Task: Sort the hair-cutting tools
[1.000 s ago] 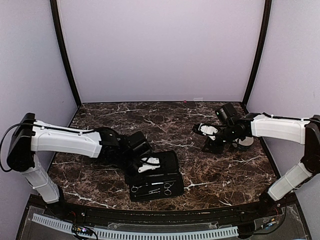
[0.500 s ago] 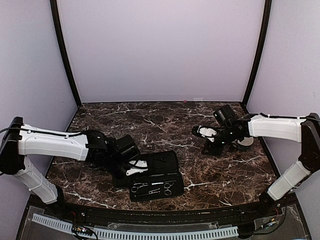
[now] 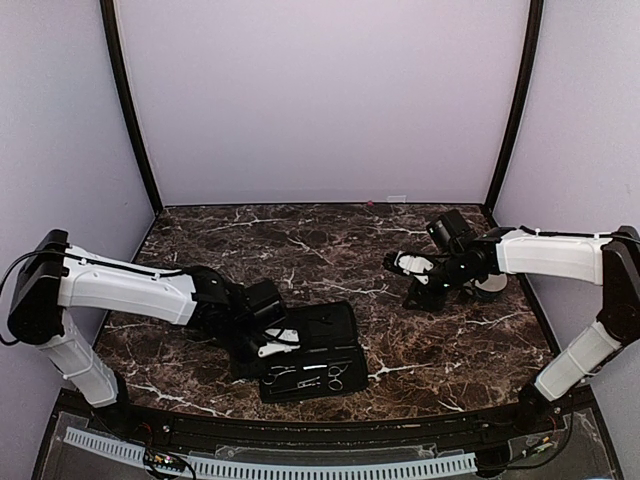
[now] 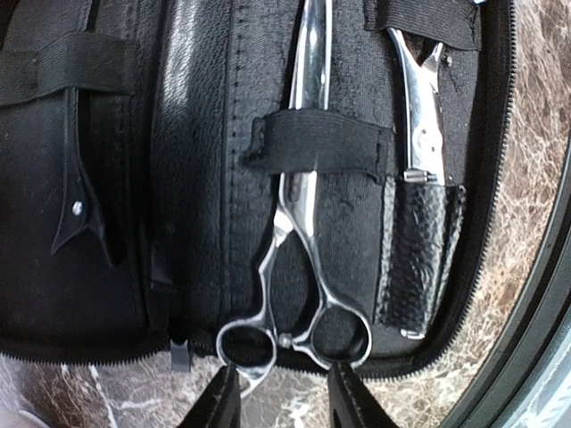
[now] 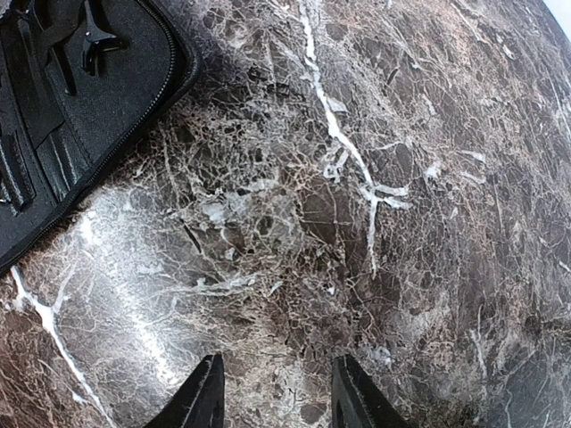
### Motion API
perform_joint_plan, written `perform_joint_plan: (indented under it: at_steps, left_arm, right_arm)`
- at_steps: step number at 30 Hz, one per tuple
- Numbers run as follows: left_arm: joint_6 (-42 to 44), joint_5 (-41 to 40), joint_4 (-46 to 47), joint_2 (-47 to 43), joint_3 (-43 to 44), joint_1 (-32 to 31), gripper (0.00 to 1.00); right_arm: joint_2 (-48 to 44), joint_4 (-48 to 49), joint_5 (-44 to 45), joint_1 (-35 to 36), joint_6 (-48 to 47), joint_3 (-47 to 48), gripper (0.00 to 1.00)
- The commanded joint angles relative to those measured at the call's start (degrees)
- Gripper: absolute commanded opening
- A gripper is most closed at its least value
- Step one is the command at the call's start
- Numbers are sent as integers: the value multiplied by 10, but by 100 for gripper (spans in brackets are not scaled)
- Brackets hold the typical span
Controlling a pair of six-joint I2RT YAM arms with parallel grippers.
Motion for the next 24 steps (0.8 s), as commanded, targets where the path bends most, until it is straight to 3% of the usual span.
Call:
perform_joint_plan:
  at_steps: [1, 24]
  left_arm:
    - [9, 6, 8, 21, 12, -1, 31]
    - [13, 46, 39, 78, 45, -2, 24]
  right_arm:
    - [6, -2, 1, 5, -4, 9, 41]
    - [6, -4, 4, 5, -7, 8, 41]
